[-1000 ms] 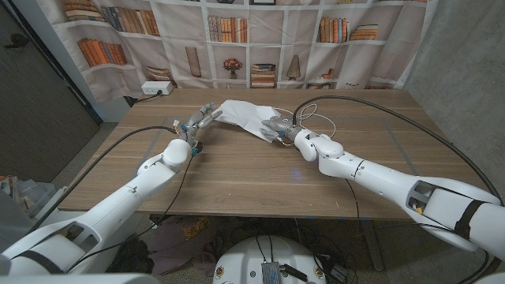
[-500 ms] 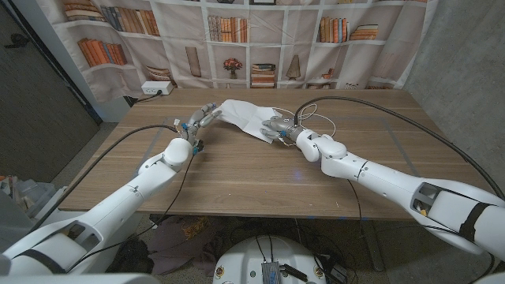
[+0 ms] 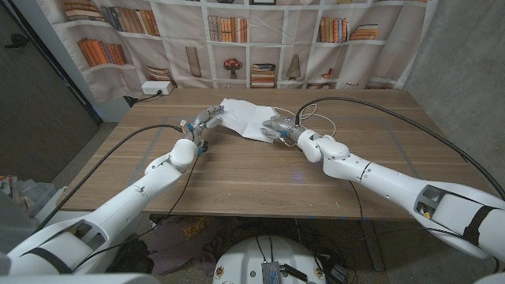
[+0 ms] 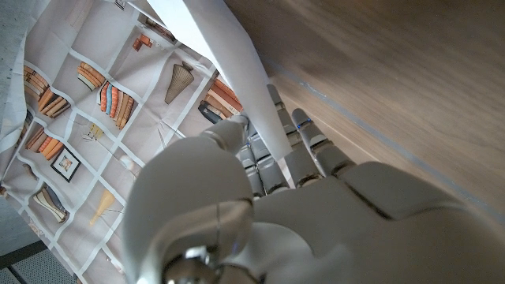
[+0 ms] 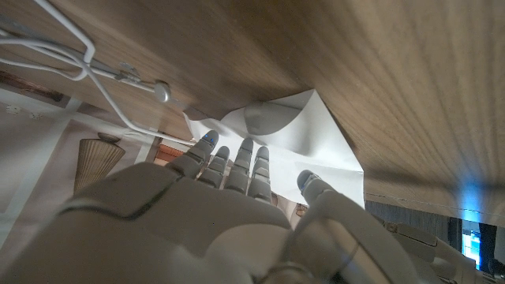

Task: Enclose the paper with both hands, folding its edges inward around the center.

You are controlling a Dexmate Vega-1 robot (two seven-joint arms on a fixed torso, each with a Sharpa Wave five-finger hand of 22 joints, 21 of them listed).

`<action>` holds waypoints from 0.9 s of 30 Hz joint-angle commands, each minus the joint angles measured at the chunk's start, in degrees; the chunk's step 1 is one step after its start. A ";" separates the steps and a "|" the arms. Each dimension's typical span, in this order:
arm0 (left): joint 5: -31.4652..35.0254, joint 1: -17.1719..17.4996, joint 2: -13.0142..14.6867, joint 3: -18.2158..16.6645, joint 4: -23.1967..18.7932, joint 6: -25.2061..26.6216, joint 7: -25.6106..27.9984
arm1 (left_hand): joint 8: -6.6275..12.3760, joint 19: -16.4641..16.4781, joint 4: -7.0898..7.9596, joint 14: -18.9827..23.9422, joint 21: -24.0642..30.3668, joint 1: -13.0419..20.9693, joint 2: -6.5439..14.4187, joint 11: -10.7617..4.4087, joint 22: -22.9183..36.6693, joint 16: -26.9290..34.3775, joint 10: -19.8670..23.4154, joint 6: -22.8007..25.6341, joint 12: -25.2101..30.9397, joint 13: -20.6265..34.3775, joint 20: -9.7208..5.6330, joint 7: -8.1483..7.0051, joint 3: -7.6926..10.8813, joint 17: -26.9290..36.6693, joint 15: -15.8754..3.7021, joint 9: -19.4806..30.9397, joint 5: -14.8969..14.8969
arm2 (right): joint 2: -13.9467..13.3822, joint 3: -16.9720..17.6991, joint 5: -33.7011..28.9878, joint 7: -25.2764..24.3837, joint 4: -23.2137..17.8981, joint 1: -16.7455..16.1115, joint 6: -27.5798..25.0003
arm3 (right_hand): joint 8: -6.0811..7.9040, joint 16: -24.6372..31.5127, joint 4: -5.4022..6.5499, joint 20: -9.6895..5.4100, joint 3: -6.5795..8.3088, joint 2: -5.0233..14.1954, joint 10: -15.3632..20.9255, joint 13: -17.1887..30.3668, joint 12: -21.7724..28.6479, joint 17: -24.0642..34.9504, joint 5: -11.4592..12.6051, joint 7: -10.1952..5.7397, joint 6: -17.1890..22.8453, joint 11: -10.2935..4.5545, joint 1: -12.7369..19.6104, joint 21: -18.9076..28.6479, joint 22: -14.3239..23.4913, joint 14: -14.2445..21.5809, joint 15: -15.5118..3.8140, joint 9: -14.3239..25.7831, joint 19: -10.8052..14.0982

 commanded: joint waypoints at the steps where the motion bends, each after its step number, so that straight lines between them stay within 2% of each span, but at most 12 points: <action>1: 4.42 0.76 -1.44 1.03 -1.09 1.63 5.97 | 2.78 0.82 0.43 4.74 1.08 4.65 -0.18 -0.64 0.18 1.48 5.63 7.42 1.19 0.96 -5.22 -0.41 -0.68 0.40 -8.63 0.25 -0.18 | -0.81 0.87 -0.08 0.36 -1.67 -1.24 -0.37 | 0.26 0.21 -0.13 -4.11 0.33 2.37 0.33 0.06 0.19 0.14 0.22 0.19 0.45 -0.08 -0.56 -0.05 0.15 0.28 -4.15 0.07 0.39; 8: 5.61 0.40 -1.37 1.62 -1.07 0.77 5.75 | 3.11 2.00 0.39 5.22 1.87 5.98 -0.50 -0.49 0.18 1.19 6.47 8.33 0.91 1.05 -6.94 -0.06 -1.26 0.16 -8.62 0.20 -0.48 | -1.22 1.28 -0.13 0.45 -2.54 -1.84 -0.48 | 0.25 0.20 -0.14 -4.10 0.30 2.34 0.32 0.06 0.18 0.12 0.22 0.20 0.48 0.06 -0.60 -0.08 0.15 0.27 -4.12 0.07 0.42; 20: 6.80 -1.12 -2.15 2.61 -0.27 -1.57 4.52 | 3.22 4.02 0.55 5.22 3.20 6.98 -0.52 -0.23 0.39 0.71 6.77 8.72 0.38 1.04 -7.47 0.27 -1.88 -0.08 -8.61 0.15 -0.59 | -1.61 2.08 0.47 0.34 -3.35 -2.57 0.42 | 0.21 0.19 -0.23 -4.15 0.20 2.22 0.31 0.06 0.17 0.05 0.20 0.26 0.51 0.10 -0.65 -0.09 0.15 0.28 -4.10 0.07 0.66; 27: 8.06 -3.20 -3.10 4.25 1.28 -4.00 2.35 | 3.26 4.37 0.64 5.33 3.58 7.24 -0.52 -0.16 0.51 0.62 6.86 8.85 0.25 1.12 -7.67 0.55 -2.13 -0.12 -8.61 0.13 -0.60 | -1.74 2.50 0.76 -0.13 -3.44 -2.88 1.06 | 0.19 0.21 -0.28 -4.18 0.18 2.23 0.38 0.06 0.20 0.01 0.20 0.25 0.52 0.13 -0.66 -0.11 0.15 0.36 -4.17 0.07 0.75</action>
